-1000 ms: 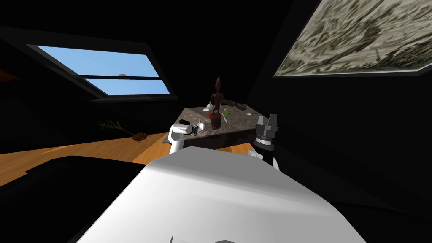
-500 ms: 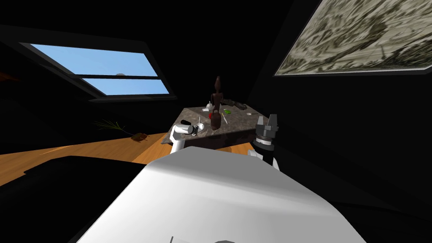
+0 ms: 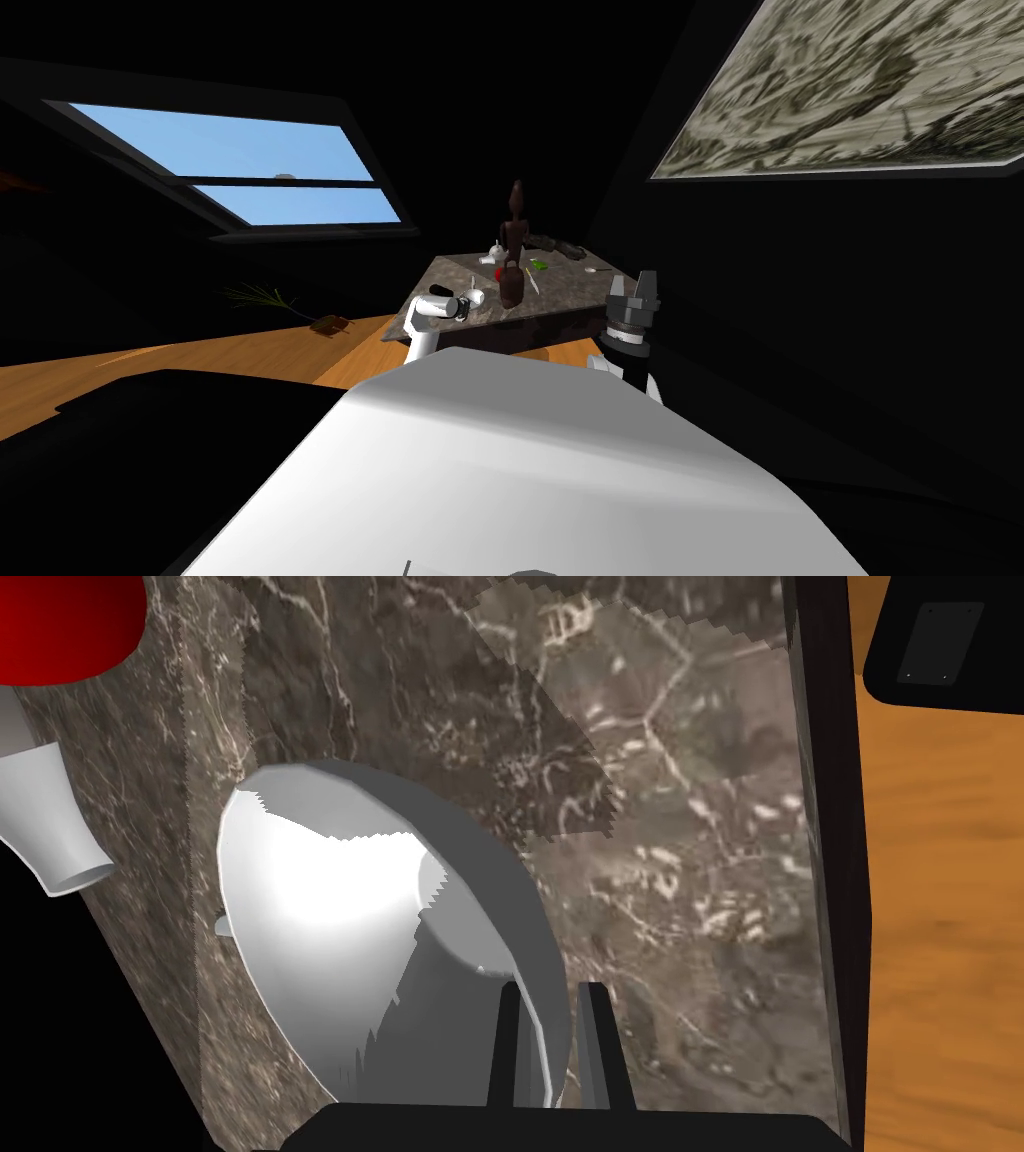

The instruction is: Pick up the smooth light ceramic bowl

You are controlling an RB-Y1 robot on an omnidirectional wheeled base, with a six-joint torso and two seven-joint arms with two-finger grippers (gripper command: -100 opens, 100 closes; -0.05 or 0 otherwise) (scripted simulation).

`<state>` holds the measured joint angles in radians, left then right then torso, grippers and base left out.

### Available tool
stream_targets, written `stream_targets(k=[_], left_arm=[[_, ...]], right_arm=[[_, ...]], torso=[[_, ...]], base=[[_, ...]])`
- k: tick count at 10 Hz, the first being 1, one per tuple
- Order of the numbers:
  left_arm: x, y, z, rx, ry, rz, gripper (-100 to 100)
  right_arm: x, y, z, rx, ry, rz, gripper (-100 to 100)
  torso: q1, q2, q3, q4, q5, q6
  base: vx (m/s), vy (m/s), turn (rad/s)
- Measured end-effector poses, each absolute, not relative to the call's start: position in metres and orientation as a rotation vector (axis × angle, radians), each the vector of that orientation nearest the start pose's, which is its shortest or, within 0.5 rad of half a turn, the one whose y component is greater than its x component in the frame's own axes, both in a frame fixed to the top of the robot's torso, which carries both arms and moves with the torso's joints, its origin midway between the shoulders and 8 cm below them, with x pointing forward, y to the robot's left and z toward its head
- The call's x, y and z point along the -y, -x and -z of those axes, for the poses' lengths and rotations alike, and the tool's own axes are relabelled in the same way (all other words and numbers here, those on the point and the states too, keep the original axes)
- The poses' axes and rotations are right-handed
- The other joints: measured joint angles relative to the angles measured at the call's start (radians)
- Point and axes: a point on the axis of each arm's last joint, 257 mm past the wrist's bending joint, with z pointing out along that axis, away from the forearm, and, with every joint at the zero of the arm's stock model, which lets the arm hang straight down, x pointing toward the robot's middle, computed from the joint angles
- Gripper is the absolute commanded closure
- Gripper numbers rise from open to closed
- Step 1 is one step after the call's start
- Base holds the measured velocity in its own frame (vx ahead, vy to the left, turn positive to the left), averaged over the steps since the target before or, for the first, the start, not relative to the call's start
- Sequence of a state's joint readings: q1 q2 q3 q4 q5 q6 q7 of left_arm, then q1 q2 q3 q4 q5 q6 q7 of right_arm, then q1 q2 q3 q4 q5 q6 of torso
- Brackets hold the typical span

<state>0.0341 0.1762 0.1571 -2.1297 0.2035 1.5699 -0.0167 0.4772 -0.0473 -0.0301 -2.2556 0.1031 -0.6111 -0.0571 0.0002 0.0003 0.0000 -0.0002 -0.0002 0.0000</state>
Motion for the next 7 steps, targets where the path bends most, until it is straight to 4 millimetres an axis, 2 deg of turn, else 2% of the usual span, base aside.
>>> stream_targets(k=[1, 2, 3, 6, 7], left_arm=[[-0.302, -0.388, 0.305, -1.865, 1.943, 0.506, 100], [-0.302, -0.388, 0.305, -1.866, 1.944, 0.505, 0], [-0.302, -0.388, 0.305, -1.866, 1.944, 0.505, 100], [-0.302, -0.38, 0.294, -1.868, 1.939, 0.508, 100], [-0.302, -0.379, 0.294, -1.869, 1.94, 0.506, 0]], right_arm=[[0.263, -0.332, -0.04, -0.63, -0.486, -1.3, 0], [0.263, -0.332, -0.04, -0.63, -0.486, -1.3, 0], [0.263, -0.332, -0.04, -0.63, -0.486, -1.3, 0], [0.264, -0.332, -0.04, -0.63, -0.486, -1.3, 0], [0.263, -0.332, -0.04, -0.63, -0.486, -1.3, 0]], torso=[[0.0, 0.0, 0.0, 0.0, 0.0, 0.0], [0.0, 0.0, 0.0, 0.0, 0.0, 0.0], [0.0, 0.001, 0.001, 0.001, 0.0, 0.0], [0.0, 0.002, 0.001, 0.001, 0.0, 0.0], [0.0, 0.002, 0.001, 0.001, 0.0, 0.0]], base=[[0.0, 0.0, 0.0], [0.0, 0.0, 0.0], [0.0, 0.0, 0.0], [0.0, 0.0, 0.004], [0.0, 0.0, 0.0]])
